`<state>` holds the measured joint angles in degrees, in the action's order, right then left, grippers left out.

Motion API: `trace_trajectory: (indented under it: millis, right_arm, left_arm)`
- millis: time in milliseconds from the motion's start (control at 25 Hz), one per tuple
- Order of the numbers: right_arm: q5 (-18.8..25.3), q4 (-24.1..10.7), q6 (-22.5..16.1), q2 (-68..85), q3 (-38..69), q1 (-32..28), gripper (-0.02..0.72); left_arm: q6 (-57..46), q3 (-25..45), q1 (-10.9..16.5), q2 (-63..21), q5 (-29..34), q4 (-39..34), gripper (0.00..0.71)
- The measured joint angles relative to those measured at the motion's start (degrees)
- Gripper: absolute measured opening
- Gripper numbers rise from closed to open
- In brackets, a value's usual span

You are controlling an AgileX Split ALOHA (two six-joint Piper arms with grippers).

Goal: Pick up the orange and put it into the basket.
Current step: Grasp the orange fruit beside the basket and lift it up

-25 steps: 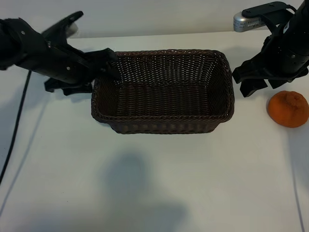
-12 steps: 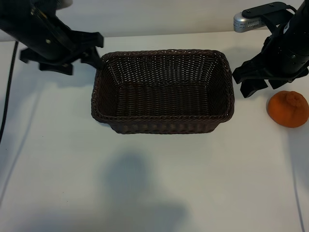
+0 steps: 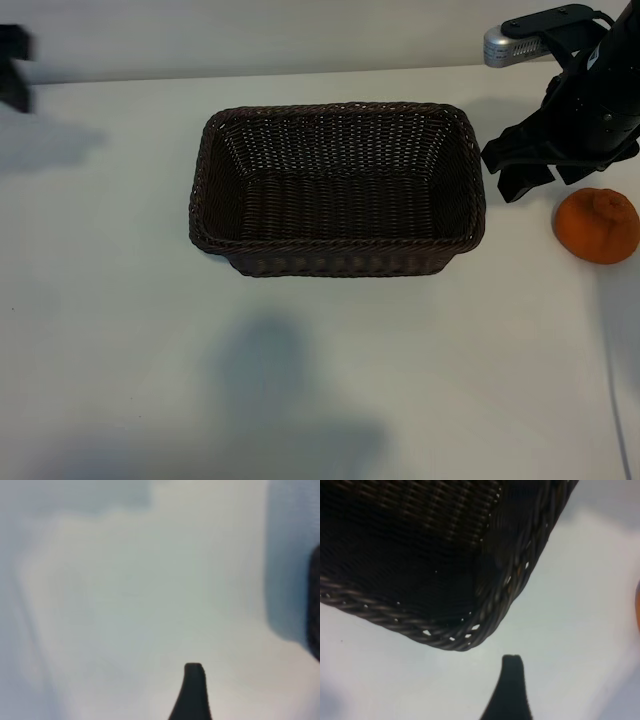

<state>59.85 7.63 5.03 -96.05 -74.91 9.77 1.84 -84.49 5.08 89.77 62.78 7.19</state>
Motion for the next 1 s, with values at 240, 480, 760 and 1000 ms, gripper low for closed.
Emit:
trace_trajectory:
  millis: [240, 480, 760, 1000]
  right_arm:
    - [0.1, 0.0, 0.0, 0.0, 0.0, 0.0, 0.595]
    - [0.1, 0.0, 0.2, 0.0, 0.0, 0.0, 0.595]
    - [0.1, 0.0, 0.4, 0.0, 0.0, 0.0, 0.595]
    - [0.1, 0.0, 0.6, 0.0, 0.0, 0.0, 0.595]
  left_arm:
    - [4.4, -0.1, 6.9, -5.6, 3.9, -0.1, 0.601]
    - [6.1, -0.1, 7.3, -15.2, 4.1, 1.9, 0.596]
    - [7.2, 8.7, 7.3, -34.3, 2.5, 3.0, 0.596]
    - [8.3, 21.8, 6.9, -56.1, -1.9, 2.1, 0.596]
